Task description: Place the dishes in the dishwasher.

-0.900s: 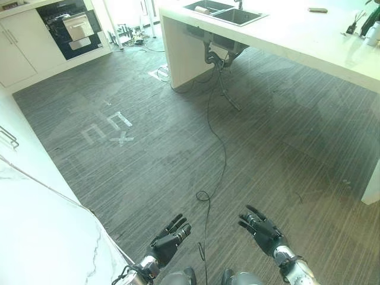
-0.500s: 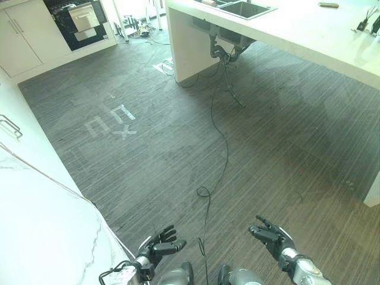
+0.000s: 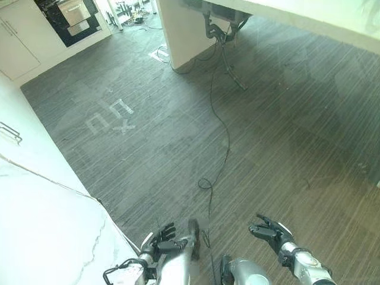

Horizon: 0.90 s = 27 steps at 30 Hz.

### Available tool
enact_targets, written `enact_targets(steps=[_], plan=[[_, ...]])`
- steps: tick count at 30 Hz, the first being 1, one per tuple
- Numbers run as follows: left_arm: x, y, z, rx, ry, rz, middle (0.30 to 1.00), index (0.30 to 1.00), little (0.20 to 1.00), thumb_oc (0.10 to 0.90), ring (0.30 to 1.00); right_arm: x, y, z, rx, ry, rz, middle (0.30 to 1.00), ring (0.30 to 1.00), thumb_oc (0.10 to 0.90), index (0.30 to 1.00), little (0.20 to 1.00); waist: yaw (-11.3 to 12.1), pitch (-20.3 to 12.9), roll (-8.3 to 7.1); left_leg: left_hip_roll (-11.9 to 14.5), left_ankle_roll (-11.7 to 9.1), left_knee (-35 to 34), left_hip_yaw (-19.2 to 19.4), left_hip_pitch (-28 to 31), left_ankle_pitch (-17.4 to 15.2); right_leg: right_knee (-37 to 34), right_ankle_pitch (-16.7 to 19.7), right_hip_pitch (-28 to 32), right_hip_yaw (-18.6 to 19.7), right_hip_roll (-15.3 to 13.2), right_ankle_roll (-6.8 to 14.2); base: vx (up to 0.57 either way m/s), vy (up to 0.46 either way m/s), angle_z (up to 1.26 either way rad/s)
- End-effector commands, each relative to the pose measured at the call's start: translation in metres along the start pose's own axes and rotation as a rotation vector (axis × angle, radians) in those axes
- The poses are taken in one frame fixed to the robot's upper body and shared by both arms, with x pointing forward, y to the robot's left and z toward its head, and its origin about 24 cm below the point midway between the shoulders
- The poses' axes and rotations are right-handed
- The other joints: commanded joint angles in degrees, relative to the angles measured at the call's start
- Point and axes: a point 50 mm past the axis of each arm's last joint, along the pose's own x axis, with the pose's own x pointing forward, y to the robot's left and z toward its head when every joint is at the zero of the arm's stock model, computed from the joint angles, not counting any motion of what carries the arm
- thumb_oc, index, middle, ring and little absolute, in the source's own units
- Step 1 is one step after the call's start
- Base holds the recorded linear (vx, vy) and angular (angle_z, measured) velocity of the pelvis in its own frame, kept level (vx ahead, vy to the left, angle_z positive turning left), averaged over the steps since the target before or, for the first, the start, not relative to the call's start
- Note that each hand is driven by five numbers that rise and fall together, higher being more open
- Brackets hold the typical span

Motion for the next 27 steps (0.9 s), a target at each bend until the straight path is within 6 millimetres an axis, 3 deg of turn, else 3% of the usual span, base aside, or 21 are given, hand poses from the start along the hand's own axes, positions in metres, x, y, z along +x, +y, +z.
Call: enact_targets(steps=[1,3,4,5,6,7,8,10,11,12,13,15,17,20,21,22,23,24,25,26,27], plan=[[-0.002,0.007,0.011,0.048,-0.071,0.016,0.900,0.900,0.900,0.800,0.900,0.003,0.003,0.038,-0.059,-0.196,0.023,0.900,0.900,0.800,0.900,0.900,2.2,-6.7,-1.87,-1.9,2.0,5.1,-1.4,6.6,-5.0,-4.1,-3.2,8.4,-1.3,-3.9,4.5,0.71,0.543,0.15],[-0.003,0.010,0.008,0.080,-0.051,0.008,0.900,0.900,0.900,0.800,0.900,0.004,0.006,0.037,-0.043,-0.203,0.029,0.900,0.900,0.800,0.900,0.900,3.1,-8.2,-2.80,-3.1,3.6,5.1,-1.0,7.7,-7.0,-4.1,-0.8,12.4,-2.9,-4.7,5.8,0.50,0.359,-0.64],[-0.004,0.010,0.008,0.093,-0.049,0.005,0.900,0.900,0.900,0.800,0.900,0.005,0.010,0.038,-0.044,-0.213,0.034,0.900,0.900,0.800,0.900,0.900,2.9,-8.9,-3.05,-4.4,5.2,5.1,-1.5,8.7,-8.5,-1.4,5.5,13.2,-3.2,-5.6,8.4,0.38,0.324,-0.67],[-0.003,0.010,0.009,0.104,-0.050,0.000,0.900,0.900,0.900,0.800,0.900,0.006,0.013,0.039,-0.049,-0.225,0.034,0.900,0.900,0.800,0.900,0.900,2.5,-9.1,-3.30,-5.9,6.7,5.1,-2.0,9.6,-9.8,4.1,9.4,11.4,-2.3,-6.6,10.4,0.41,0.449,-0.47],[0.000,0.010,0.013,0.130,-0.048,-0.004,0.900,0.900,0.900,0.800,0.900,0.005,0.016,0.040,-0.042,-0.246,0.019,0.900,0.900,0.800,0.900,0.900,1.1,-9.1,-3.53,-9.0,9.8,5.1,-3.8,11.9,-11.9,21.0,17.5,4.6,1.2,-7.6,13.6,0.38,0.466,0.34],[0.003,0.009,0.017,0.130,-0.045,0.003,0.900,0.900,0.900,0.800,0.900,0.006,0.017,0.041,-0.032,-0.249,0.016,0.900,0.900,0.800,0.900,0.900,0.6,-9.0,-3.04,-10.2,11.2,5.1,-5.3,13.4,-13.1,27.6,17.8,-0.9,1.3,-9.5,12.8,0.36,0.396,0.66],[0.005,0.008,0.019,0.125,-0.054,0.000,0.900,0.900,0.900,0.800,0.900,0.007,0.017,0.042,-0.039,-0.252,0.017,0.900,0.900,0.800,0.900,0.900,0.4,-8.8,-2.55,-10.3,11.6,5.1,-6.0,14.3,-13.6,28.0,16.3,-2.9,0.9,-9.8,11.7,0.28,0.216,0.70],[0.007,0.005,0.022,0.123,-0.068,-0.014,0.900,0.900,0.900,0.800,0.900,0.008,0.017,0.043,-0.060,-0.258,0.006,0.900,0.900,0.800,0.900,0.900,-0.5,-8.1,-1.39,-10.3,11.7,5.1,-7.7,16.6,-14.4,24.0,12.8,-7.3,0.6,-8.2,10.0,0.26,0.034,0.22],[0.008,0.003,0.026,0.140,-0.073,-0.031,0.900,0.900,0.900,0.800,0.900,0.007,0.014,0.045,-0.050,-0.268,-0.017,0.900,0.900,0.800,0.900,0.900,-1.4,-7.4,-0.59,-10.3,11.3,5.1,-9.4,18.2,-15.0,18.1,10.5,-10.5,0.5,-6.0,9.3,0.25,-0.062,0.27],[0.008,0.003,0.028,0.145,-0.073,-0.035,0.900,0.900,0.900,0.800,0.900,0.007,0.013,0.046,-0.044,-0.272,-0.023,0.900,0.900,0.800,0.900,0.900,-1.6,-7.2,-0.46,-10.3,11.3,5.1,-9.7,18.6,-15.2,16.4,10.3,-11.0,0.4,-5.6,9.2,0.33,-0.147,0.33],[0.010,0.004,0.032,0.161,-0.073,-0.040,0.900,0.900,0.900,0.800,0.900,0.006,0.008,0.050,-0.030,-0.283,-0.032,0.900,0.900,0.800,0.900,0.900,-2.3,-6.4,-0.38,-10.1,10.9,5.1,-10.6,19.8,-16.2,6.5,11.7,-13.1,0.1,-4.6,9.4,0.29,-0.146,0.75],[0.010,0.004,0.033,0.164,-0.069,-0.038,0.900,0.900,0.900,0.800,0.900,0.004,0.003,0.052,-0.040,-0.290,-0.032,0.900,0.900,0.800,0.900,0.900,-3.1,-6.0,-0.76,-10.5,10.9,5.1,-10.9,21.8,-18.4,-4.1,15.8,-15.7,-0.3,-4.4,10.7,0.39,-0.148,0.88],[0.009,0.001,0.027,0.160,-0.062,-0.037,0.900,0.900,0.900,0.800,0.900,0.002,-0.001,0.051,-0.061,-0.286,-0.030,0.900,0.900,0.800,0.900,0.900,-3.6,-6.1,-1.46,-12.0,11.1,5.1,-11.7,24.8,-21.4,-4.1,16.9,-20.7,0.2,-5.8,12.3,0.52,-0.151,0.35],[0.008,-0.004,0.020,0.164,-0.053,-0.044,0.900,0.900,0.900,0.800,0.900,-0.001,-0.004,0.048,-0.056,-0.278,-0.051,0.900,0.900,0.800,0.900,0.900,-4.5,-6.7,-0.89,-12.8,10.8,5.1,-14.1,28.5,-23.1,-4.1,16.2,-19.7,1.7,-4.4,10.4,0.58,-0.215,0.01],[0.007,-0.004,0.016,0.155,-0.041,-0.046,0.900,0.900,0.900,0.800,0.900,-0.001,-0.005,0.048,-0.054,-0.272,-0.056,0.900,0.900,0.800,0.900,0.900,-4.9,-7.3,-0.31,-12.6,10.1,5.1,-15.1,31.1,-22.9,-4.1,14.8,-18.2,2.4,-3.3,9.1,0.86,-0.338,0.21],[0.006,-0.006,0.014,0.146,-0.038,-0.047,0.900,0.900,0.900,0.800,0.900,0.000,-0.003,0.051,-0.086,-0.272,-0.053,0.900,0.900,0.800,0.900,0.900,-5.2,-8.2,-0.31,-12.0,7.9,5.1,-14.0,35.3,-18.5,-4.1,12.8,-16.0,2.7,-2.8,6.6,0.82,-0.317,0.32],[0.006,-0.006,0.013,0.139,-0.036,-0.044,0.900,0.900,0.900,0.800,0.900,0.000,-0.003,0.052,-0.101,-0.267,-0.046,0.900,0.900,0.800,0.900,0.900,-5.1,-8.5,-0.31,-11.8,6.7,5.1,-13.8,36.7,-15.0,-4.1,11.9,-15.0,2.9,-2.6,6.0,0.72,-0.304,0.36],[0.005,-0.007,0.013,0.128,-0.041,-0.047,0.900,0.900,0.900,0.800,0.900,-0.001,-0.003,0.054,-0.119,-0.271,-0.045,0.900,0.900,0.800,0.900,0.900,-4.7,-8.4,-0.66,-11.3,4.3,13.1,-12.8,35.2,-8.6,-4.1,10.1,-13.1,3.1,-2.7,4.6,0.47,-0.221,0.18],[0.005,-0.007,0.013,0.121,-0.046,-0.049,0.900,0.900,0.900,0.800,0.900,-0.001,-0.004,0.056,-0.133,-0.276,-0.048,0.900,0.900,0.800,0.900,0.900,-4.5,-8.3,-0.71,-10.9,3.1,19.2,-12.1,32.6,-6.1,-4.1,9.1,-11.9,2.9,-2.6,3.8,0.52,-0.300,0.05],[0.004,-0.007,0.012,0.116,-0.042,-0.057,0.900,0.900,0.900,0.800,0.900,-0.003,-0.007,0.058,-0.158,-0.284,-0.056,0.900,0.900,0.800,0.900,0.900,-4.0,-7.8,-1.31,-8.8,1.3,31.7,-9.0,25.5,-2.9,-4.1,7.0,-9.1,2.0,-2.8,2.2,0.40,-0.242,0.07],[0.004,-0.007,0.012,0.119,-0.039,-0.060,0.900,0.900,0.900,0.800,0.900,-0.003,-0.008,0.058,-0.159,-0.285,-0.059,0.900,0.900,0.800,0.900,0.900,-3.9,-7.7,-1.36,-7.8,0.8,34.0,-8.4,24.0,-3.2,-4.1,6.0,-7.9,1.8,-2.6,2.0,0.39,-0.263,0.06]])
